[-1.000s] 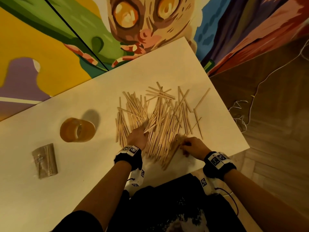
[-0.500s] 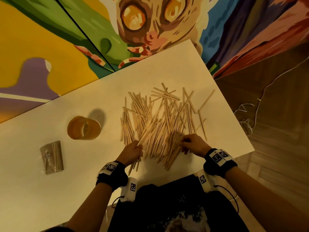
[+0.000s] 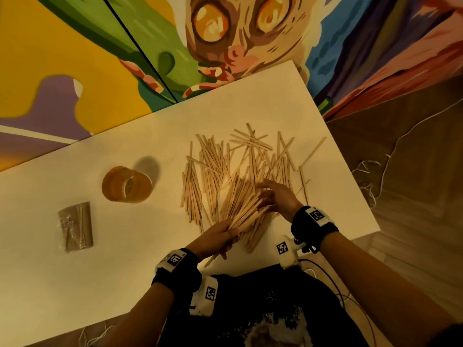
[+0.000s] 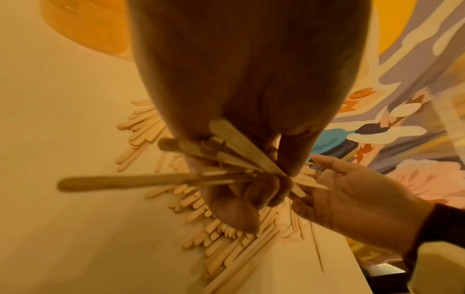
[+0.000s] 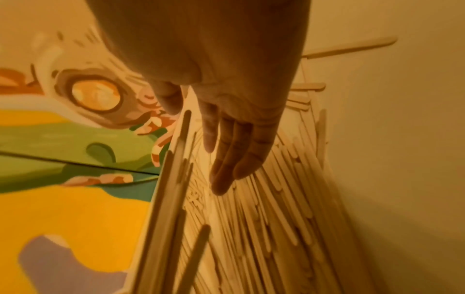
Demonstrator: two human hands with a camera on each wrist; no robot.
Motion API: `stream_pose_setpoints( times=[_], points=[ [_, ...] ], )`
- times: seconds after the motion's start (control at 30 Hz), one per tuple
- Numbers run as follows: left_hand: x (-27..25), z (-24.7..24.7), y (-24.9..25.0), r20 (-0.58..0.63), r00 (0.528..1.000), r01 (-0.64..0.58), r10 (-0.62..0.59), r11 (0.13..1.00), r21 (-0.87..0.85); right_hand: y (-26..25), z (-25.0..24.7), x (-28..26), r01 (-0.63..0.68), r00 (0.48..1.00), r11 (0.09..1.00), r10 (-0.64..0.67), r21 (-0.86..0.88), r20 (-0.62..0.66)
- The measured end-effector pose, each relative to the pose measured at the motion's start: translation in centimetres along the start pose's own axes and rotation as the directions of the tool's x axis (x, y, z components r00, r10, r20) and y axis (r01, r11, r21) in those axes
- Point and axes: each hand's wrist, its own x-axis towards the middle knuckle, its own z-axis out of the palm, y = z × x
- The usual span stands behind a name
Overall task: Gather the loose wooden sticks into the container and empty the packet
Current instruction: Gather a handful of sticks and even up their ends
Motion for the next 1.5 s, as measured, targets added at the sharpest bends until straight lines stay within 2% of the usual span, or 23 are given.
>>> stream_pose_setpoints(
  times=[0.2, 0.4, 0.53, 0.67, 0.73, 1.0, 1.17, 1.33, 1.37, 1.43, 1.47, 1.5],
  points=[
    [0.5, 0.5, 0.9, 0.059, 0.998, -0.028, 0.029, 0.999, -0.02, -0.4, 0.3, -1.0, 0.099, 0.989, 0.992, -0.09, -0.074, 0.115],
    [1.1, 0.9, 2.0, 0.003, 1.0, 0.002, -0.002, 0.999, 0.052, 0.9, 1.4, -1.5, 0.111, 0.992, 0.96, -0.09, -0.258, 0.092],
    [1.3, 0.9, 1.8, -0.02, 0.999, -0.04, 0.043, 0.987, 0.156, 1.7, 1.7, -1.7, 0.114, 0.993, 0.922, -0.091, -0.369, 0.078],
    [2.1, 0.8, 1.4, -0.125, 0.988, -0.028, 0.086, 0.912, 0.409, 1.9, 1.4, -1.5, 0.071, 0.993, 0.915, -0.027, -0.396, 0.116],
    [2.3, 0.9, 1.3, -0.134, 0.985, -0.029, 0.112, 0.861, 0.507, 1.9, 1.3, -1.4, 0.07, 0.991, 0.908, -0.015, -0.414, 0.136],
    [2.4, 1.5, 1.5, -0.183, 0.953, -0.064, 0.24, 0.753, 0.655, 1.3, 0.9, -1.3, -0.003, 0.993, 0.949, 0.04, -0.314, 0.111],
    [2.0, 1.4, 1.4, -0.243, 0.912, -0.049, 0.332, 0.674, 0.737, 1.4, 1.7, -1.4, -0.064, 0.977, 0.97, 0.109, -0.235, 0.183],
    [1.0, 0.3, 0.5, -0.329, 0.887, -0.016, 0.324, 0.734, 0.679, 1.3, 1.8, -1.3, -0.02, 0.985, 0.977, 0.055, -0.211, 0.161],
    [0.4, -0.2, 0.4, -0.363, 0.88, -0.006, 0.307, 0.772, 0.636, 1.3, 1.8, -1.3, -0.014, 0.985, 0.979, 0.048, -0.201, 0.165],
    [-0.8, -1.4, -0.2, -0.436, 0.863, -0.068, 0.255, 0.914, 0.399, 1.1, 1.7, -1.4, -0.018, 0.983, 0.988, 0.046, -0.154, 0.177],
    [-1.3, -1.9, -0.6, -0.466, 0.857, -0.131, 0.222, 0.967, 0.22, 1.0, 1.8, -1.5, -0.019, 0.983, 0.992, 0.042, -0.128, 0.181],
    [-1.9, -2.4, -0.9, -0.489, 0.855, -0.176, 0.174, 0.984, 0.042, 0.9, 1.9, -1.5, -0.017, 0.983, 0.994, 0.037, -0.107, 0.182]
  ],
)
